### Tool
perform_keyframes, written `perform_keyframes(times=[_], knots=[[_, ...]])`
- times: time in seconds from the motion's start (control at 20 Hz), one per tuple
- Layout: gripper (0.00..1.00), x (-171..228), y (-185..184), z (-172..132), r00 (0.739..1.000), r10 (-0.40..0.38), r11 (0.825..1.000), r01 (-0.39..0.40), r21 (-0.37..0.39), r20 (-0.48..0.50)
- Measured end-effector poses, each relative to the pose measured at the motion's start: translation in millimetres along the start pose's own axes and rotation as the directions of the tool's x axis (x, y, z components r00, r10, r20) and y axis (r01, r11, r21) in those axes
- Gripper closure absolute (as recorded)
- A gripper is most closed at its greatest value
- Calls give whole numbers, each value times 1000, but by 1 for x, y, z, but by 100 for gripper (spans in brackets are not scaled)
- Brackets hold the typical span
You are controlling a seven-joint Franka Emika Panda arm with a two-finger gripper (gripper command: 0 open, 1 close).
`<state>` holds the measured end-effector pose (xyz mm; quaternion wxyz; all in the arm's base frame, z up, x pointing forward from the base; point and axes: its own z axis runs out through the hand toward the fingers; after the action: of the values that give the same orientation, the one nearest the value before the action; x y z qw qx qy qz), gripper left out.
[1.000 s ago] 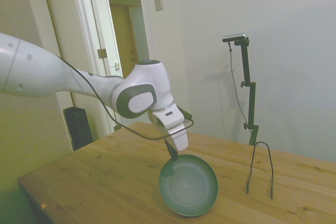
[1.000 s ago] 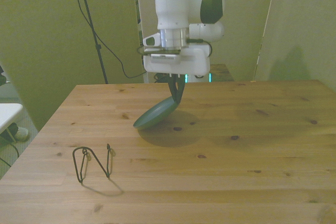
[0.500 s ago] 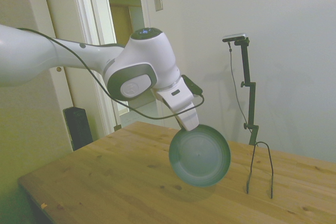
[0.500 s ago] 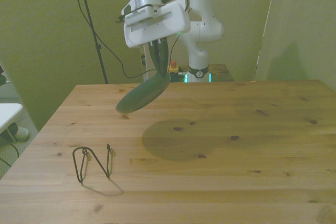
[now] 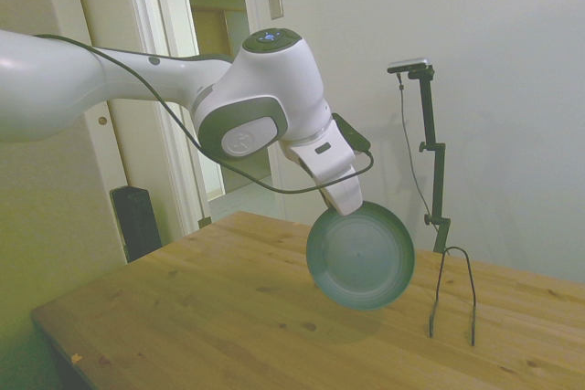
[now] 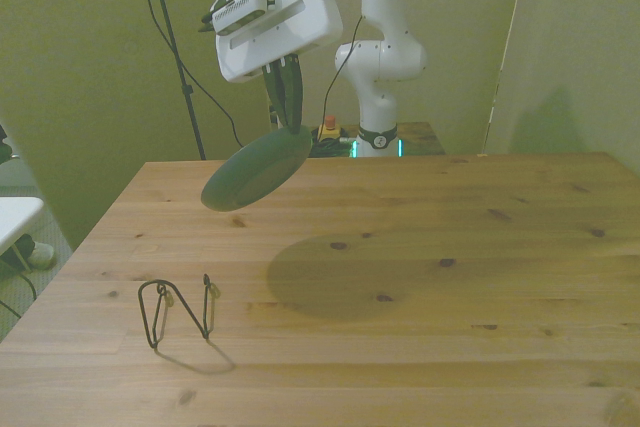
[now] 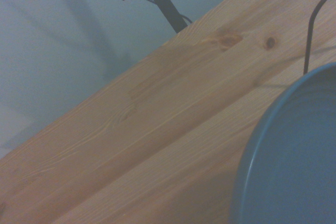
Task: Load the plate
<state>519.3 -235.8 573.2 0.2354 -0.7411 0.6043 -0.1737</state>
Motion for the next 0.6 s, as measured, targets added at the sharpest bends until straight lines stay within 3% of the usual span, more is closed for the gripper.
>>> perform_keyframes(times=[0.3, 0.6], knots=[[100, 4, -3, -2, 1000, -3, 1000, 3, 9, 16], [100, 33, -2, 5, 1000, -4, 988, 8, 156, -30]])
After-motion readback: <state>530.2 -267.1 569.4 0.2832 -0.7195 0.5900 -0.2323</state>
